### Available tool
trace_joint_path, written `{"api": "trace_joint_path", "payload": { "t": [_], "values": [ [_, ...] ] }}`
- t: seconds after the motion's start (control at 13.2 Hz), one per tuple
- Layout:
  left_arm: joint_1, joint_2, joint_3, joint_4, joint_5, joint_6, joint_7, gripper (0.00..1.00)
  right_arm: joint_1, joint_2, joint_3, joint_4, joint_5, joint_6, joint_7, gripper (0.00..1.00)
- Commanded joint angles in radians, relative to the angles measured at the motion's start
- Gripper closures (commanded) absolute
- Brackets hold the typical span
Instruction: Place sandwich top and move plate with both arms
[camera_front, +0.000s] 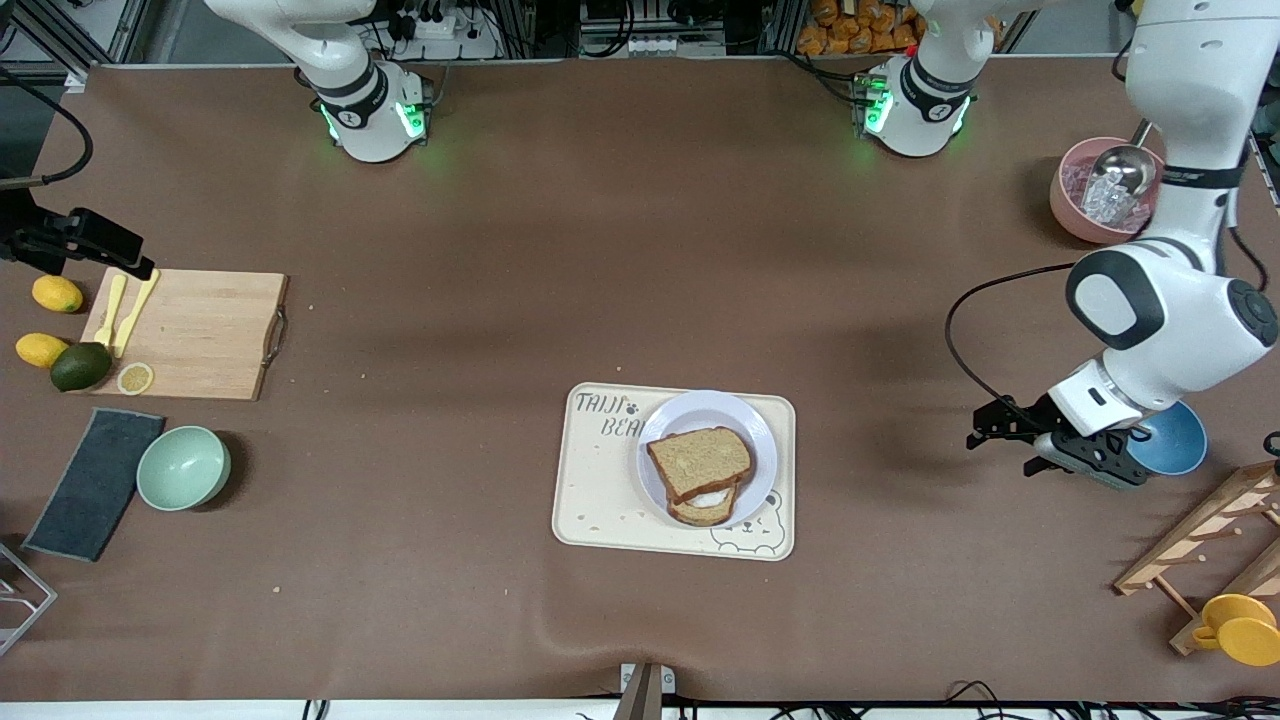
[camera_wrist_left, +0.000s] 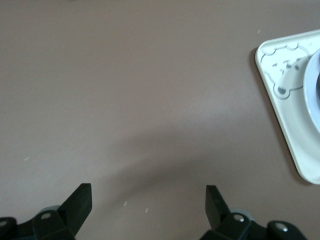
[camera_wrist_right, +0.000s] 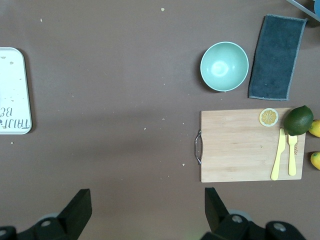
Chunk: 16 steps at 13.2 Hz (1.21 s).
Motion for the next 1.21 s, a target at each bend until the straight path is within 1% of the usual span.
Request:
{"api": "trace_joint_path", "payload": {
  "t": [0.0,0.15,0.3,0.38,0.45,0.68,0.76,0.91,0.98,1.13],
  "values": [
    [-0.019,-0.073,0.009,0.007,0.090,-0.090,-0.157,0.00,-0.011,-0.003,0.007,0.000,0.008,0.002,0.002,0.00],
    [-0.034,-0.122,0.014,0.007,0.141,-0.155,-0.228,0.00,-0.013,-0.001,0.007,0.000,0.008,0.002,0.002,0.00],
    [-0.042,-0.178,0.012,0.013,0.266,-0.237,-0.306,0.00,-0.013,-0.001,0.007,-0.002,0.008,0.000,0.002,0.00],
    [-0.046,-0.199,0.011,0.031,0.297,-0.286,-0.341,0.00,-0.015,-0.001,0.006,-0.002,0.008,0.002,-0.001,0.00],
    [-0.058,-0.221,0.012,0.054,0.303,-0.352,-0.378,0.00,-0.015,-0.001,0.007,-0.002,0.008,0.002,-0.001,0.00],
    [-0.072,-0.267,0.015,0.164,0.314,-0.575,-0.473,0.00,-0.015,-0.001,0.006,-0.009,0.012,0.000,-0.001,0.00],
    [-0.080,-0.275,0.015,0.209,0.326,-0.645,-0.513,0.00,-0.016,-0.003,0.006,-0.009,0.029,0.000,-0.002,0.00],
    [-0.085,-0.278,0.015,0.314,0.330,-0.786,-0.605,0.00,-0.019,-0.001,0.006,-0.009,0.034,0.000,-0.002,0.00],
    [-0.085,-0.281,0.015,0.351,0.331,-0.843,-0.622,0.00,-0.021,-0.003,0.006,-0.009,0.034,0.000,-0.002,0.00],
    [-0.085,-0.327,0.015,0.369,0.365,-0.885,-0.616,0.00,-0.019,-0.003,0.006,-0.009,0.034,0.000,-0.002,0.00]
  ]
}}
